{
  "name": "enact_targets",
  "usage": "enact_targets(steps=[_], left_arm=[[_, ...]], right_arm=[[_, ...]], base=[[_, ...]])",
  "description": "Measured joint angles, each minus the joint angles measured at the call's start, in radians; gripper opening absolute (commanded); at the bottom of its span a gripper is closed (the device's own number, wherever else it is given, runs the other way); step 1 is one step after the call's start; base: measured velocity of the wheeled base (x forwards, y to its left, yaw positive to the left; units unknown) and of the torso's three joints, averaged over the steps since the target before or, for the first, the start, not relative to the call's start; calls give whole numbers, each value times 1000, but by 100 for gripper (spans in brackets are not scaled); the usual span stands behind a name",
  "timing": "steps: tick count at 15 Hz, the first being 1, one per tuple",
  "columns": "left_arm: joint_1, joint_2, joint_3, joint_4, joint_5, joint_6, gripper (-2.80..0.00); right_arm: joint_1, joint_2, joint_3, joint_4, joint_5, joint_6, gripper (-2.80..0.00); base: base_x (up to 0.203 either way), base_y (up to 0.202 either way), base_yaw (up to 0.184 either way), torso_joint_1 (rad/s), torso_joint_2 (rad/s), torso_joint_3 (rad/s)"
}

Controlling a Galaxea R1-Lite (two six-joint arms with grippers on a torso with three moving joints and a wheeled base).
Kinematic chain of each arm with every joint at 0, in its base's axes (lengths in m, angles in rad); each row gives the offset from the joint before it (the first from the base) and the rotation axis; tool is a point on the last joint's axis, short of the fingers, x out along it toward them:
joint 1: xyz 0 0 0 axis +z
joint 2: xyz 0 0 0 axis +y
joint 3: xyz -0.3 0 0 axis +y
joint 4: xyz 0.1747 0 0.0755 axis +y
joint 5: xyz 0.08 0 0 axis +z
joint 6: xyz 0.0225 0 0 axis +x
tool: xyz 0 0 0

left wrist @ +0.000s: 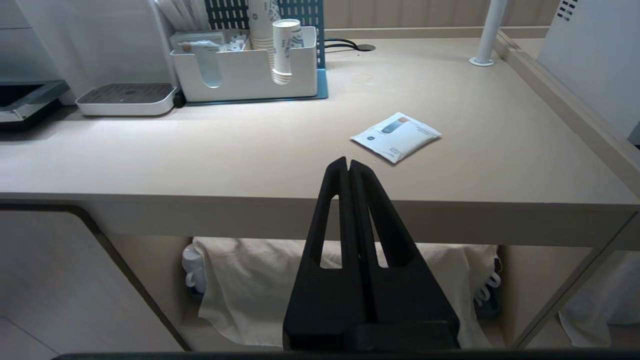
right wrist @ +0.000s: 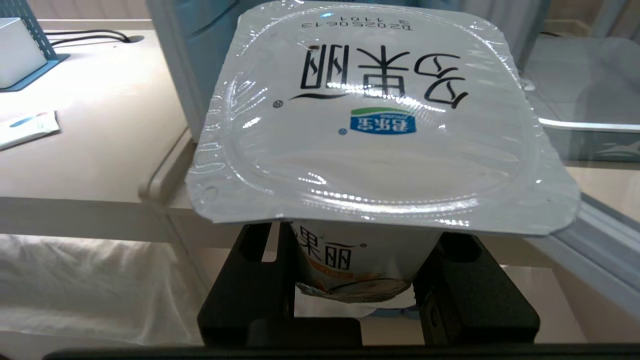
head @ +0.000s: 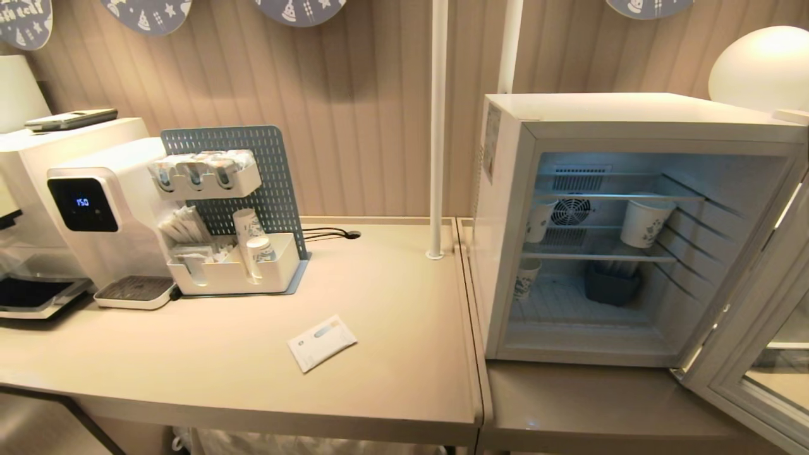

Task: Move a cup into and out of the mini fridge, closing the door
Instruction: Place the yoghurt on the freezer

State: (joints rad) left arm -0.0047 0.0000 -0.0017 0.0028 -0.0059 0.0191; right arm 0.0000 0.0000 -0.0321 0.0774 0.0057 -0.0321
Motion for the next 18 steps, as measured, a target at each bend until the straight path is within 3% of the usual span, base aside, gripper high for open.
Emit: enact_targets(steps=[18], left_arm=[[0, 0, 0, 0, 0, 3, -280]], right_arm=[[0, 0, -1, 2, 1, 0, -280]], base=[[0, 9, 0, 0, 0, 0]])
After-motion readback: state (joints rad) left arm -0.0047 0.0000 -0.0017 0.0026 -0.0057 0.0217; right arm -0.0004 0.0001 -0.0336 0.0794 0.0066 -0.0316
